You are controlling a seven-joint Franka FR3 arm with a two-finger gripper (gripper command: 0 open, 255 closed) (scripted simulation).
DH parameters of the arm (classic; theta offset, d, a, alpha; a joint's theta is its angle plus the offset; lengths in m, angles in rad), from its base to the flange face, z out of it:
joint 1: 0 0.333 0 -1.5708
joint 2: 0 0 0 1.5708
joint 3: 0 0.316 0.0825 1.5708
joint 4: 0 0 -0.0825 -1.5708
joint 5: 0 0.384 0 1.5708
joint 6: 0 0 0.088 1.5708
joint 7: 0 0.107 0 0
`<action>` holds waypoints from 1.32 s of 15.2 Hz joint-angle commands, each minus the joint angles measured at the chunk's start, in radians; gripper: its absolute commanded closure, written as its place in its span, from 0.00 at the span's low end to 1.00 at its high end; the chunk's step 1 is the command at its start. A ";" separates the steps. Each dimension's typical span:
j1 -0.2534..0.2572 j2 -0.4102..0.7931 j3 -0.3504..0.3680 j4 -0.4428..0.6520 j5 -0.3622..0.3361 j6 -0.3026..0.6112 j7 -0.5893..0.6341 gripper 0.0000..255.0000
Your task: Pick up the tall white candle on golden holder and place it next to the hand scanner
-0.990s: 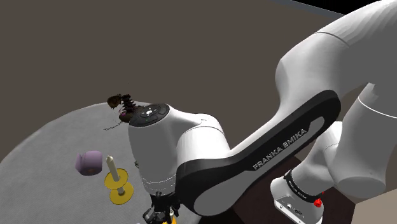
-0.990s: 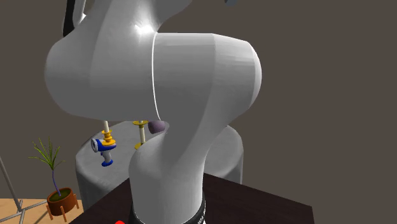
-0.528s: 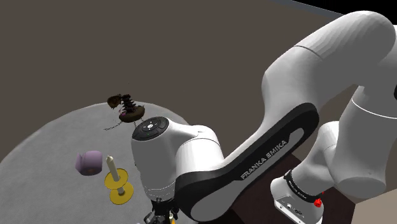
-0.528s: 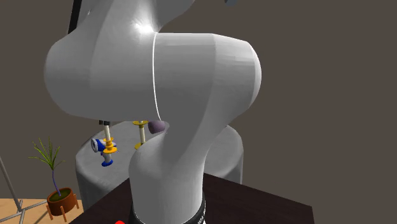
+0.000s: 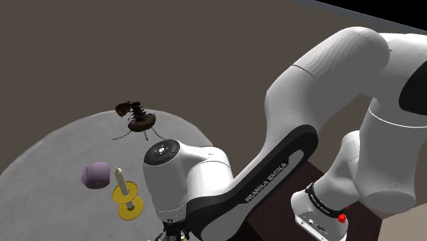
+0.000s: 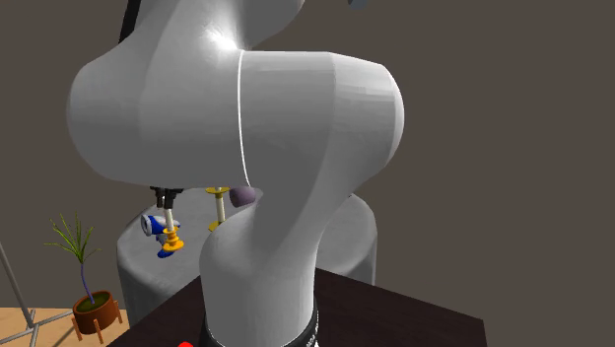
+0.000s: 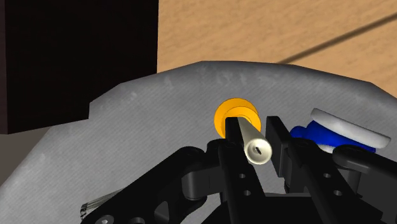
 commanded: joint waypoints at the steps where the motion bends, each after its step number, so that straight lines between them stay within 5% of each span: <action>1: 0.008 0.023 -0.006 -0.001 -0.010 0.024 0.005 1.00; 11: 0.044 0.153 -0.051 0.013 -0.063 0.133 0.019 1.00; 19: 0.044 0.152 -0.051 0.013 -0.063 0.133 0.019 1.00; 20: 0.044 0.153 -0.051 0.013 -0.063 0.133 0.019 0.00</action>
